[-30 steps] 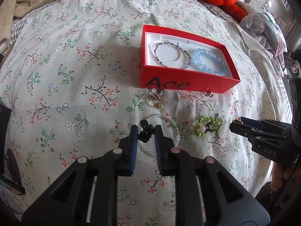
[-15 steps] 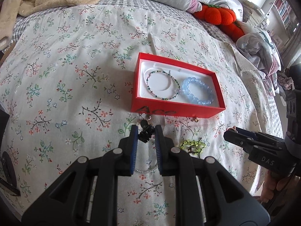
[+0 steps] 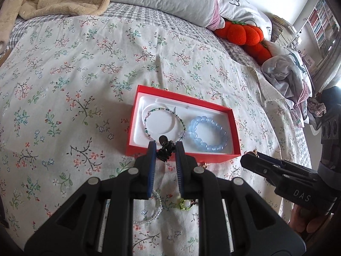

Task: Organize jewelry
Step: 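Carry the clip and ring into the red box and open both tools, then grasp the rhinestone bangle with the left tool while the right tool grasps the lime-green beaded bracelet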

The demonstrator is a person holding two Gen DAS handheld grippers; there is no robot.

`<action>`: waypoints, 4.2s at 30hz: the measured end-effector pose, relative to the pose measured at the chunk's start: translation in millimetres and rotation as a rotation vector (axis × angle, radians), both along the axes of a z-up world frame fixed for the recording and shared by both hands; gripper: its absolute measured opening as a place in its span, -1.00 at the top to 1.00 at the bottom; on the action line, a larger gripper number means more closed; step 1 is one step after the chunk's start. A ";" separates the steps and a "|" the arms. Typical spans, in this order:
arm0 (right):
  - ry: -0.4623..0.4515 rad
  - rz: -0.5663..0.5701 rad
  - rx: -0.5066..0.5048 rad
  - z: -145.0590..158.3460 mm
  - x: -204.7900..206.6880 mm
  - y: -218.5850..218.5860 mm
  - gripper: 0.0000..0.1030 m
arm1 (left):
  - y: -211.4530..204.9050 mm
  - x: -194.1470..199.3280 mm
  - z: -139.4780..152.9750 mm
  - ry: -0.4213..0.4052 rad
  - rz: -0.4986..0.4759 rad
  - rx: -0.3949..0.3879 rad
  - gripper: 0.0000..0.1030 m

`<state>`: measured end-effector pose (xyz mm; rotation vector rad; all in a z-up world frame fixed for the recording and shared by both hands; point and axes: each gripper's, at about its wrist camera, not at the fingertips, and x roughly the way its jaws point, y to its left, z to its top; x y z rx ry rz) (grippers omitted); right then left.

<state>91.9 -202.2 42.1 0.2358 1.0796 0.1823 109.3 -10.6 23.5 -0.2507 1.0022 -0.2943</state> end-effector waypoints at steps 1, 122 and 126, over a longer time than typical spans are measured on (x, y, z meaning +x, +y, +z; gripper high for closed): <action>0.005 -0.002 0.005 -1.4 3.0 -0.1 0.40 | -2.5 2.5 -1.3 -0.004 0.001 0.002 0.62; 0.213 -0.009 -0.082 -82.5 -10.0 30.4 0.09 | 47.5 -39.4 -38.1 0.179 -0.017 0.168 0.91; 0.198 0.009 -0.112 -82.3 -12.5 33.0 0.50 | 47.3 -38.7 -38.0 0.179 -0.017 0.169 0.91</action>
